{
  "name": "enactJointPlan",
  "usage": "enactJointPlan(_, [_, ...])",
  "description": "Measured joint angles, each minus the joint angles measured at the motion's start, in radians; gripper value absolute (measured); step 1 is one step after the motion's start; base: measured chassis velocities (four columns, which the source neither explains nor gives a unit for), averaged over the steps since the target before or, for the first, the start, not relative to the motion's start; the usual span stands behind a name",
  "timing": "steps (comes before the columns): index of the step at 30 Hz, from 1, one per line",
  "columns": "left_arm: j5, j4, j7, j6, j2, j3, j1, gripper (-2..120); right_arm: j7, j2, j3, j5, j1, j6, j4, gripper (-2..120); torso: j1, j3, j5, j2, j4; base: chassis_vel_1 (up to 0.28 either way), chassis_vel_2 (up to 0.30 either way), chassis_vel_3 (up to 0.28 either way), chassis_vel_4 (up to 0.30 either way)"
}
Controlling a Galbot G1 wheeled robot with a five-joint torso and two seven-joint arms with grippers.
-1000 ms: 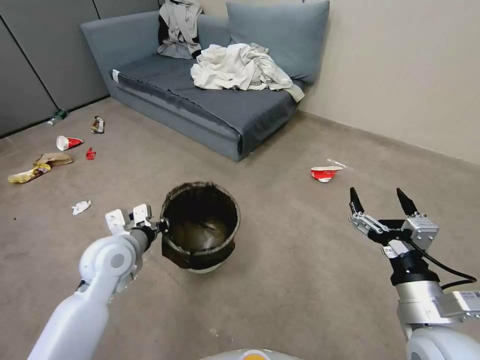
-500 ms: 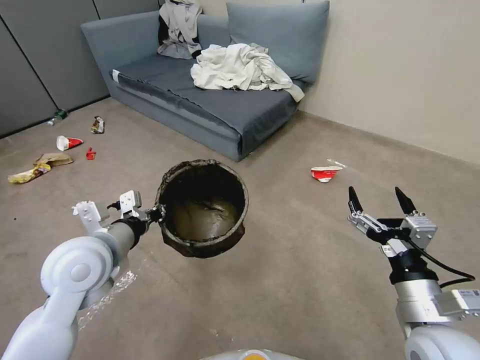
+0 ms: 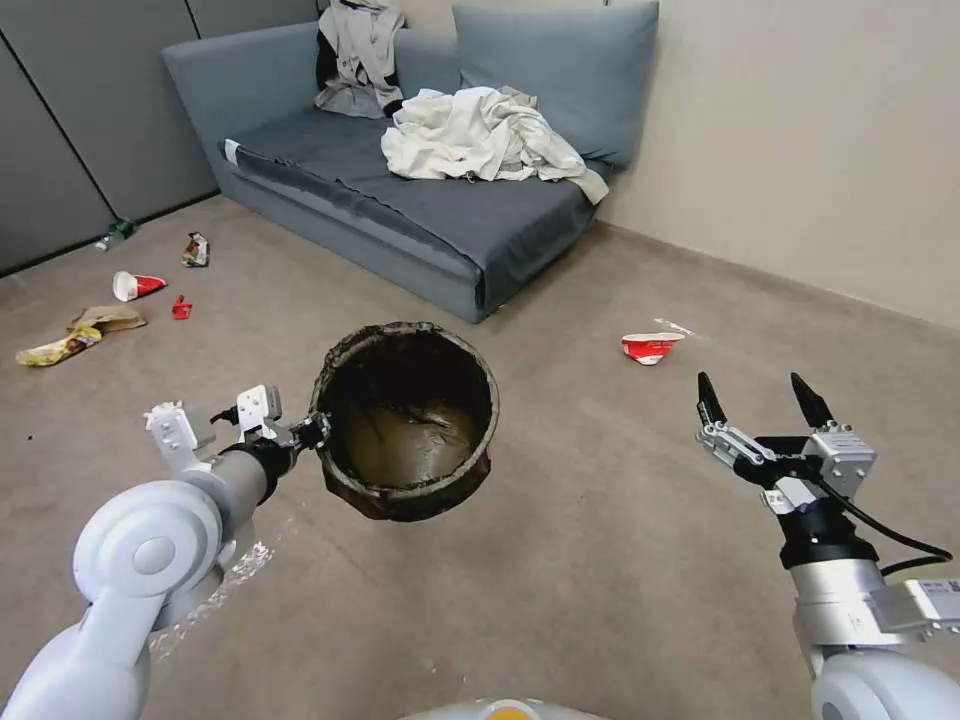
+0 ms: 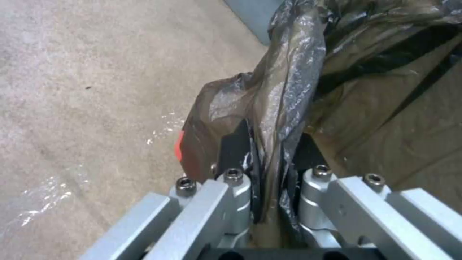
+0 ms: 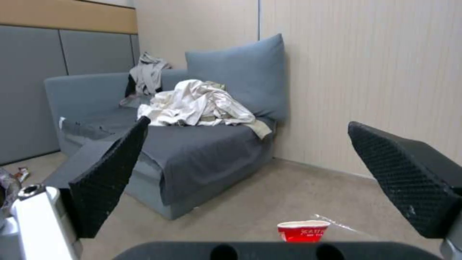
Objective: Pick up the trash can from the floor.
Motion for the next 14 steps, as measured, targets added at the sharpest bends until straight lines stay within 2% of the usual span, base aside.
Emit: enactJointPlan(14, [0.001, -0.009, 0.005, 0.000, -0.005, -0.002, 0.008, 6, 0.000, 0.003, 0.001, -0.002, -0.010, 0.000, 0.013, 100, 0.000, 0.000, 0.0000, 0.000, 0.0000, 0.000, 0.000, 0.000, 0.000])
